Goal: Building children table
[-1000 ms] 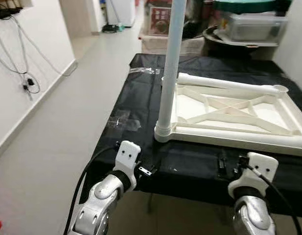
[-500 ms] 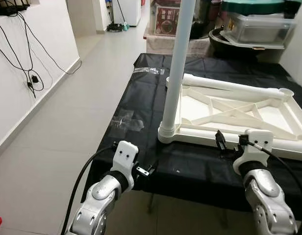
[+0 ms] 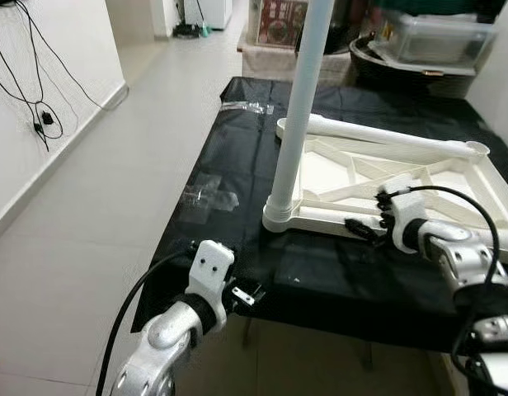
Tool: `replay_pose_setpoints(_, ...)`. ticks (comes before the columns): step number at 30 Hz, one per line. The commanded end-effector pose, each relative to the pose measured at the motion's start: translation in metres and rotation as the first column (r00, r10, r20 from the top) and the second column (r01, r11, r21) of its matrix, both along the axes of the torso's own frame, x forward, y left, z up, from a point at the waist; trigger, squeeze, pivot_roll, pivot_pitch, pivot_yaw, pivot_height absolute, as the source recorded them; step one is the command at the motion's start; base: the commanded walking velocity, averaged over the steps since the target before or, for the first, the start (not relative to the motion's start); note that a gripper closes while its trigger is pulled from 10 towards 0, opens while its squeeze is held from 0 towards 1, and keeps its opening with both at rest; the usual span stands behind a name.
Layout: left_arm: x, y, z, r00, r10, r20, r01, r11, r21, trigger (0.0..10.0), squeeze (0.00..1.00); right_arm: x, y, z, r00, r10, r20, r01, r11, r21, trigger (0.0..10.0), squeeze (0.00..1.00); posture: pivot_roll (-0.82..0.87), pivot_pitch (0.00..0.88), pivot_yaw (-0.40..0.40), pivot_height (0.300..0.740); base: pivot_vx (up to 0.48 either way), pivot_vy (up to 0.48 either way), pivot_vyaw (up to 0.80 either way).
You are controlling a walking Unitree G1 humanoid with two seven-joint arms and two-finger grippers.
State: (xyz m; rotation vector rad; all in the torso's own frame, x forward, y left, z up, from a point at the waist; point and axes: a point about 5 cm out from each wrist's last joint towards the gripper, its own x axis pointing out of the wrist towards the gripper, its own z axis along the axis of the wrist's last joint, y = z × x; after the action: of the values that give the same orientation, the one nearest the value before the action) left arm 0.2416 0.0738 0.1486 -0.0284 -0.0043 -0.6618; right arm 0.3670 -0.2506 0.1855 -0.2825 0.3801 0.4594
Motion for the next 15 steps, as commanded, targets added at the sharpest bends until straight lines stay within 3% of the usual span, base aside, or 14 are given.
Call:
replay_pose_setpoints(1, -0.012, -0.005, 0.003, 0.998, -0.061, -0.002, 0.061, 0.998, -0.006, 10.0, 0.00, 0.002, 0.008, 0.002, 0.992, 0.120, -0.028, -0.120, 0.993, -0.014, 10.0, 0.00, 0.09, 0.251, -0.112, 0.740, 0.000, 0.000, 0.00)
replay_pose_setpoints(5, -0.015, -0.005, 0.004, 0.998, -0.065, -0.005, 0.065, 0.998, -0.008, 10.0, 0.00, 0.003, 0.012, 0.002, 0.988, 0.153, -0.035, -0.154, 0.988, -0.014, 10.0, 0.00, 0.09, 0.257, -0.115, 0.740, 0.000, 0.000, 0.00)
replay_pose_setpoints(7, -0.019, -0.004, 0.004, 0.998, -0.060, -0.018, 0.060, 0.998, -0.011, 10.0, 0.00, 0.006, 0.021, 0.000, 0.968, 0.241, -0.073, -0.243, 0.970, -0.013, 10.0, 0.00, 0.10, 0.269, -0.122, 0.740, 0.000, 0.000, 0.00)
replay_pose_setpoints(15, -0.023, -0.002, 0.005, 0.998, -0.057, -0.036, 0.057, 0.998, -0.011, 10.0, 0.00, 0.006, 0.035, -0.005, 0.924, 0.359, -0.131, -0.363, 0.932, -0.010, 10.0, 0.00, 0.10, 0.272, -0.126, 0.740, 0.000, 0.000, 0.00)
